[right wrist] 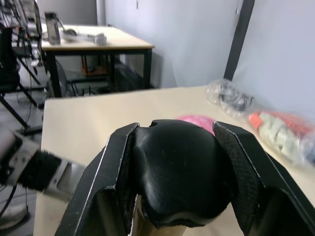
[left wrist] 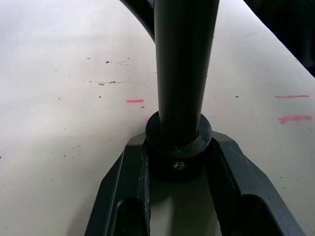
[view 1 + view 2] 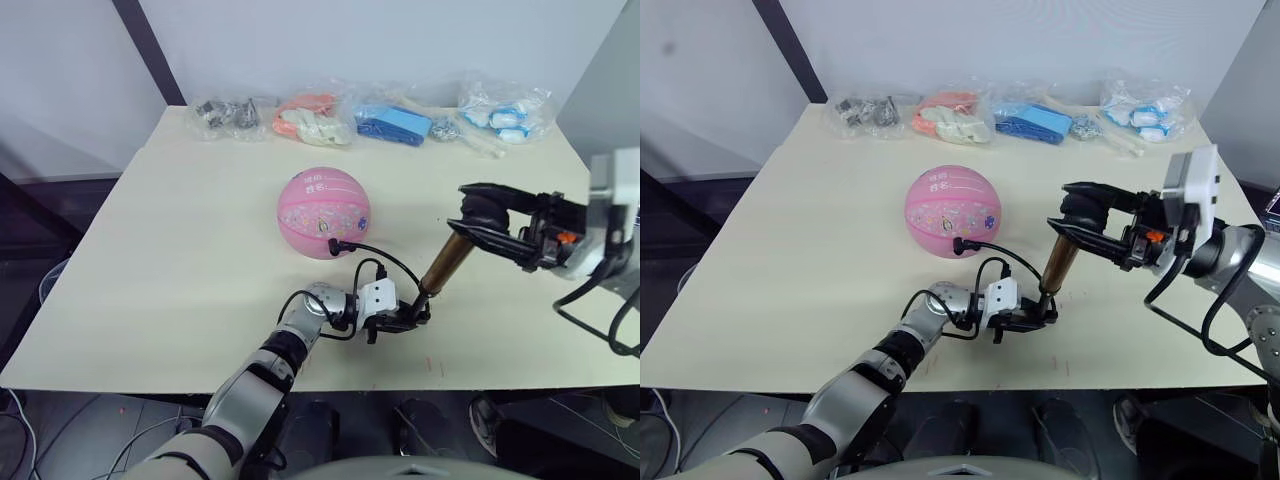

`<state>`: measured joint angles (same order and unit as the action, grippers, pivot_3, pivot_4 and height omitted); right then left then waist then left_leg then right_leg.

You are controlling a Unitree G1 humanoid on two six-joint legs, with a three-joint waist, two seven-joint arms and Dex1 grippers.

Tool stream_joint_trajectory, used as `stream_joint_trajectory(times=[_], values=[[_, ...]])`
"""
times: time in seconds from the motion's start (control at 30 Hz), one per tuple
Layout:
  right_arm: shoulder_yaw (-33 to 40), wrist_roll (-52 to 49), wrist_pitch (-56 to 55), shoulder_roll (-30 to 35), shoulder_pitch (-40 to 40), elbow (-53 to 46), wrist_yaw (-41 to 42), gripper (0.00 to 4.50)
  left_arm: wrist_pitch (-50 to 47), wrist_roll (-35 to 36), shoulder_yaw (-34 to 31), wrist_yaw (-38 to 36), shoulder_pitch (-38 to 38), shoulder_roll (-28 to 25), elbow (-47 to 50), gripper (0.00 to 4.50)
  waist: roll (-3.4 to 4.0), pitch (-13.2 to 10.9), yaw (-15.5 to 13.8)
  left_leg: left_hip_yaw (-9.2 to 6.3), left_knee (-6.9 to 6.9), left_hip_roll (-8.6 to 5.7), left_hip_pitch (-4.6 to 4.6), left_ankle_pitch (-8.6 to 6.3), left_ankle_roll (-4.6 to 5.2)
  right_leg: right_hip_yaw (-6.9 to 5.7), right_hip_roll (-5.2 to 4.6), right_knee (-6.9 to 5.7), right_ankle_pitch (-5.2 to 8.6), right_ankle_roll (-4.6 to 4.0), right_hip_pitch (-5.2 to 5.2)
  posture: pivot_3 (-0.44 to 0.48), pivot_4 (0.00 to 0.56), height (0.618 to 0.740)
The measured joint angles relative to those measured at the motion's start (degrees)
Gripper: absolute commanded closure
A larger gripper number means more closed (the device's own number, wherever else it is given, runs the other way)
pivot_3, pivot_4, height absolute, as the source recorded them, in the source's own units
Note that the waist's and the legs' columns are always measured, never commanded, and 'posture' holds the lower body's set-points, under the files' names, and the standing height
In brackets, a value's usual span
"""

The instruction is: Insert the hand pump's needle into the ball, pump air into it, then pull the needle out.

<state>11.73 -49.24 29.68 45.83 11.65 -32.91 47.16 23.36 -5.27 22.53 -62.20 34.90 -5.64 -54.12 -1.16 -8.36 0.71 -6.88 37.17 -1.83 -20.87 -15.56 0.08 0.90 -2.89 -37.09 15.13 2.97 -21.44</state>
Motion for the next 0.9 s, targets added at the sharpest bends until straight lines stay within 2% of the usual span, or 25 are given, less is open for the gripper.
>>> stream_joint_trajectory(times=[0.17, 0.5, 0.9], values=[[-5.8, 7.5, -5.9, -3.3, -4.1, 1.3, 0.5, 2.57, 0.0, -0.2, 0.0, 0.2, -0.1, -0.1, -0.1, 3.39, -0.16, 0.2, 0.0, 0.02, -0.02, 0.01, 0.06, 0.00, 0.00, 0.02, 0.01, 0.00, 0.01, 0.01, 0.02, 0.000, 0.150, 0.740], [-13.9, 17.9, -12.3, -9.2, -6.4, 6.6, -0.3, 2.57, -0.4, -0.1, -0.5, -0.1, -0.2, -0.1, 0.0, 3.39, -0.19, 0.3, 0.1, 0.02, -0.03, 0.02, 0.09, 0.00, 0.00, 0.04, 0.06, 0.00, -0.01, -0.02, 0.01, 0.000, 0.150, 0.740], [-16.3, 22.5, -16.3, -12.1, -7.5, 9.2, -0.4, 2.57, -1.0, 0.5, -0.8, -0.7, -0.4, -0.4, 1.1, 3.39, -0.19, 0.3, 0.2, 0.02, -0.04, 0.03, 0.09, 0.00, -0.01, 0.06, 0.09, 0.00, -0.03, -0.06, 0.00, 0.000, 0.150, 0.740]])
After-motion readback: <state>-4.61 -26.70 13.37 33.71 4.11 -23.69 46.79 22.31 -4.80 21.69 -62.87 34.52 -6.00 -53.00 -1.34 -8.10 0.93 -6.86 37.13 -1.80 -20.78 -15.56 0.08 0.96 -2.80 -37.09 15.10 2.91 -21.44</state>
